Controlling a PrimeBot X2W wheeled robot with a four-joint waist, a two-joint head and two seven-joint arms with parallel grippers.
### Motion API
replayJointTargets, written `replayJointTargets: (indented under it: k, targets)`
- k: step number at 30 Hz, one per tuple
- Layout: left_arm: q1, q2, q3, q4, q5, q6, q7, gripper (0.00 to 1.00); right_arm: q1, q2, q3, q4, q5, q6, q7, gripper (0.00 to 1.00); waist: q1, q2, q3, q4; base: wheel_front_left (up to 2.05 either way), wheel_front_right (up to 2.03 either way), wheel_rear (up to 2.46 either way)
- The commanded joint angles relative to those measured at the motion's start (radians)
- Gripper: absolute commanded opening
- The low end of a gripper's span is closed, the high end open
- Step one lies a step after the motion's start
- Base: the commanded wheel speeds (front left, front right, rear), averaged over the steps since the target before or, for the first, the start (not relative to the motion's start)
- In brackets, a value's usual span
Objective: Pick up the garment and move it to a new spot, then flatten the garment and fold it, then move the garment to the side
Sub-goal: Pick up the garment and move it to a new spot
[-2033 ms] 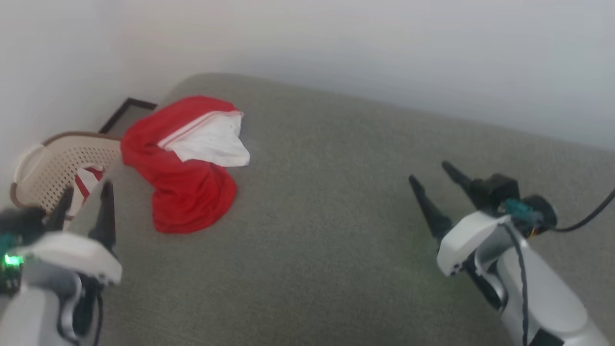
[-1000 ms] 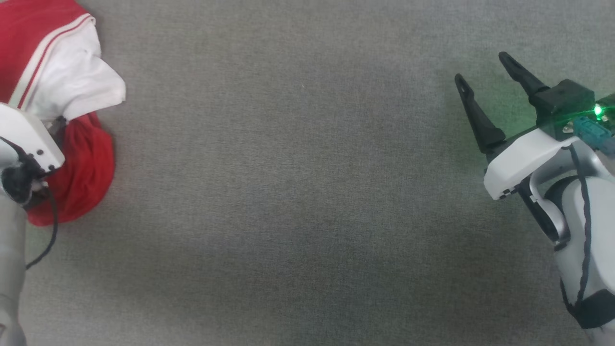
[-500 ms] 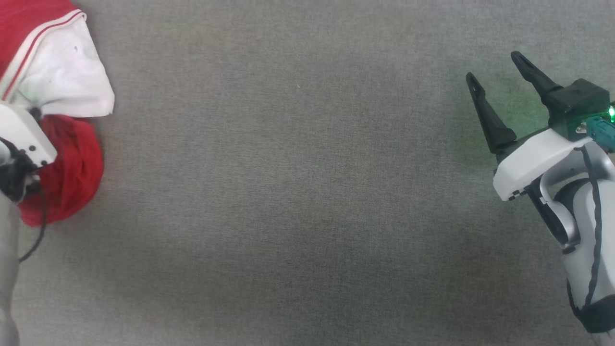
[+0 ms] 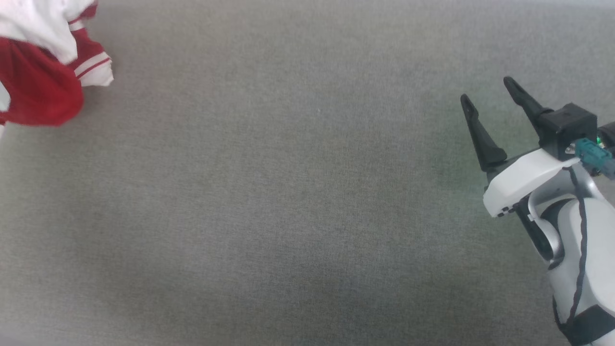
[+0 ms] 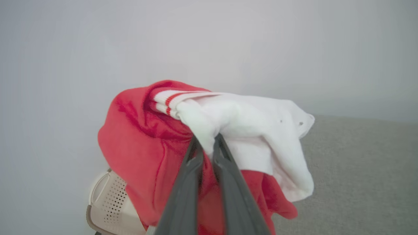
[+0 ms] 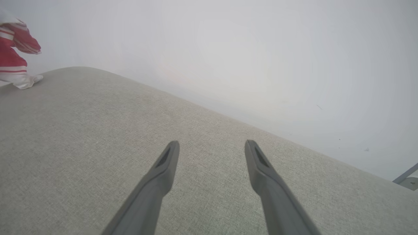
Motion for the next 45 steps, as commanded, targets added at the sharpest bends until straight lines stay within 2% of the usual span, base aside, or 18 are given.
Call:
replayJointTargets:
  k: [1, 8, 14, 20, 28, 35, 45]
  targets:
    - [-0.016, 0.012, -0.006, -0.014, 0.010, 0.000, -0.009, 0.00, 0.009, 0.004, -0.003, 0.004, -0.004, 0.000, -0.008, 1.00, -0.0001, 0.0000, -0.028, 0.004, 0.00, 0.00, 0.00]
    - [-0.029, 0.056, -0.066, -0.159, 0.005, -0.002, 0.040, 0.00, 0.022, 0.027, -0.012, 0.030, 0.002, 0.000, -0.040, 1.00, -0.0001, 0.0000, -0.098, -0.005, 0.00, 0.00, 0.00]
    - [0.009, 0.094, -0.090, -0.342, -0.015, -0.002, 0.121, 0.00, 0.028, 0.035, -0.033, 0.039, 0.003, 0.000, -0.058, 1.00, -0.0001, 0.0000, -0.140, -0.028, 0.00, 0.00, 0.00]
    - [0.076, 0.128, -0.087, -0.585, -0.042, 0.032, 0.233, 0.00, 0.036, 0.038, -0.070, 0.037, 0.000, 0.000, -0.069, 1.00, -0.0001, 0.0000, -0.167, -0.067, 0.00, 0.00, 0.00]
    - [0.199, 0.164, -0.087, -0.948, -0.073, 0.108, 0.398, 0.00, 0.050, 0.045, -0.131, 0.028, -0.007, 0.000, -0.086, 1.00, -0.0001, 0.0000, -0.179, -0.148, 0.00, 0.00, 0.00]
    - [0.285, 0.152, -0.114, -1.189, -0.098, 0.163, 0.500, 0.00, 0.068, 0.067, -0.187, 0.016, -0.019, 0.000, -0.102, 1.00, -0.0001, 0.0000, -0.164, -0.234, 0.00, 0.00, 0.00]
    - [0.419, 0.106, -0.205, -1.346, -0.121, 0.213, 0.597, 0.00, 0.107, 0.113, -0.232, 0.019, -0.034, 0.000, -0.120, 1.00, -0.0001, 0.0000, -0.132, -0.314, 0.00, 0.00, 0.00]
